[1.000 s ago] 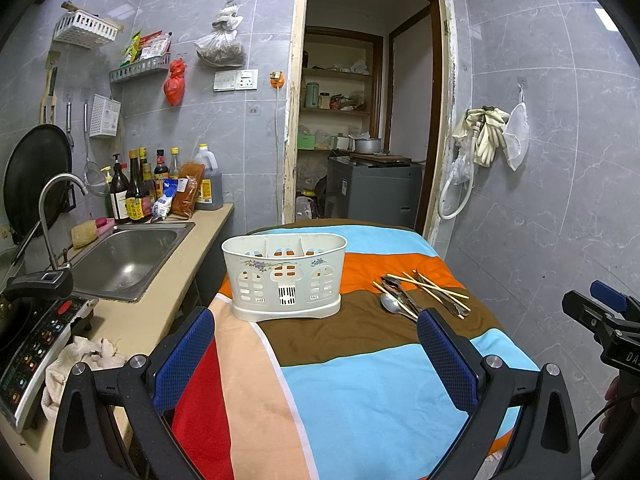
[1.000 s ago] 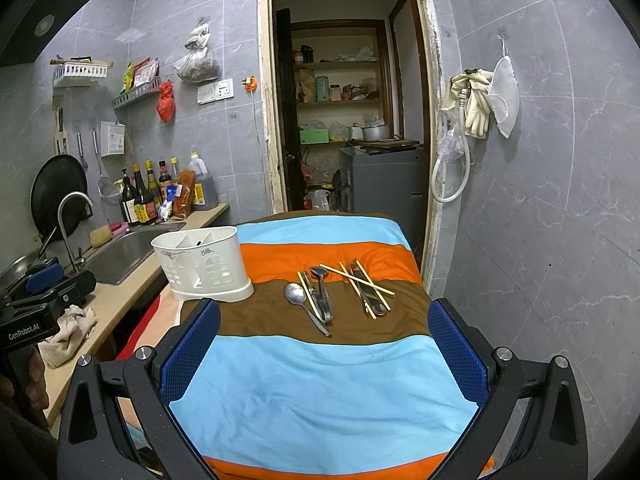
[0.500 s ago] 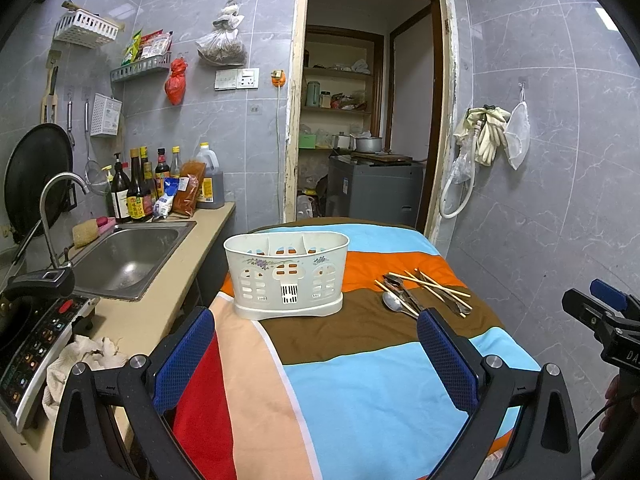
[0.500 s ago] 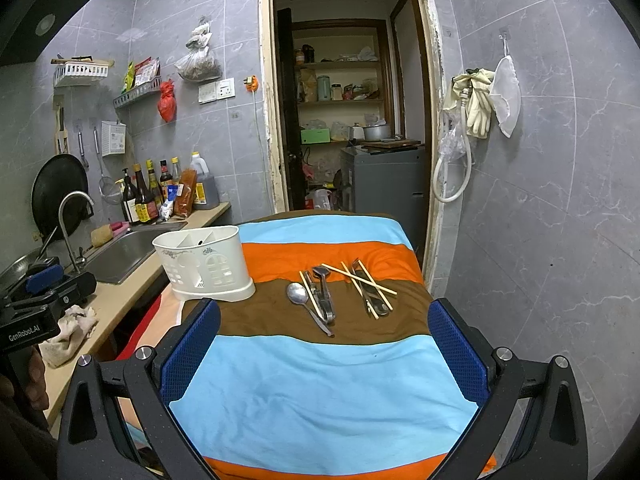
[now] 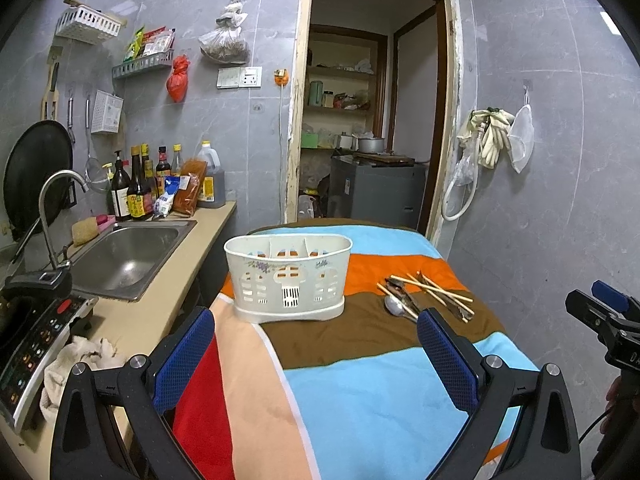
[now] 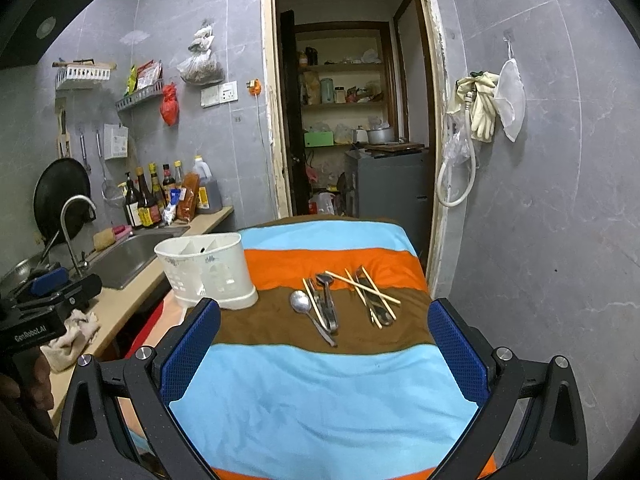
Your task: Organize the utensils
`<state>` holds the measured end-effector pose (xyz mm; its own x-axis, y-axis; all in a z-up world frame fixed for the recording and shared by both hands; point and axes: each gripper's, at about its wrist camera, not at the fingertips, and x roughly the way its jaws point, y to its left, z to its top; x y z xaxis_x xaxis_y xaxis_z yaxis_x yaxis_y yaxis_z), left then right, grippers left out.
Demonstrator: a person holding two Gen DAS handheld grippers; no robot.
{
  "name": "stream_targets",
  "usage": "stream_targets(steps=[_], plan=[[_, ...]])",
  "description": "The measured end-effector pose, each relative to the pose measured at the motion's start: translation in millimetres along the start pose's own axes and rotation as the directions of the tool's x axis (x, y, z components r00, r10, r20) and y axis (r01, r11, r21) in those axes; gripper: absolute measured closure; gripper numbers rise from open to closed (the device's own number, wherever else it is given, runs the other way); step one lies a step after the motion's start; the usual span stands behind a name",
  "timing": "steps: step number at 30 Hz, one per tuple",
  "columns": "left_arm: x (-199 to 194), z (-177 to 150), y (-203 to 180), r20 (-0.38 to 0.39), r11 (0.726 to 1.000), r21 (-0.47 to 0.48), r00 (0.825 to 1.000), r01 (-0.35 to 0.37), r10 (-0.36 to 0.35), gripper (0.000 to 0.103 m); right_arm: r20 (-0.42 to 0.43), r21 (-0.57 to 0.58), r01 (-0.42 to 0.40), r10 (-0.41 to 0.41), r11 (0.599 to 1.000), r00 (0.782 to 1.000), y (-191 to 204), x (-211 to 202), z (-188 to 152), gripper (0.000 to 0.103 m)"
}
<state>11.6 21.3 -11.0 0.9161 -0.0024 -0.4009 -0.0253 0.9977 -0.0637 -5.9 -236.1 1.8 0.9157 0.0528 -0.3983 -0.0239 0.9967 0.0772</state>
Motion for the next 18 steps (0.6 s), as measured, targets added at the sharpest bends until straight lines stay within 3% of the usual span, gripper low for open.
stream_targets(steps=[10,18], plan=[[25,25,-31,0.036,1.000,-0.004,0.999,-0.012,0.012,0.001,0.043,0.009,-0.021,0.020,1.000,0.999,-29,28,37,0.001],[68,44,-63,0.079,0.997,-0.025,0.994,-0.070,0.071,0.001,0.045,-0.020,-0.062,0.063,0.998,0.997,-64,89,69,0.001]])
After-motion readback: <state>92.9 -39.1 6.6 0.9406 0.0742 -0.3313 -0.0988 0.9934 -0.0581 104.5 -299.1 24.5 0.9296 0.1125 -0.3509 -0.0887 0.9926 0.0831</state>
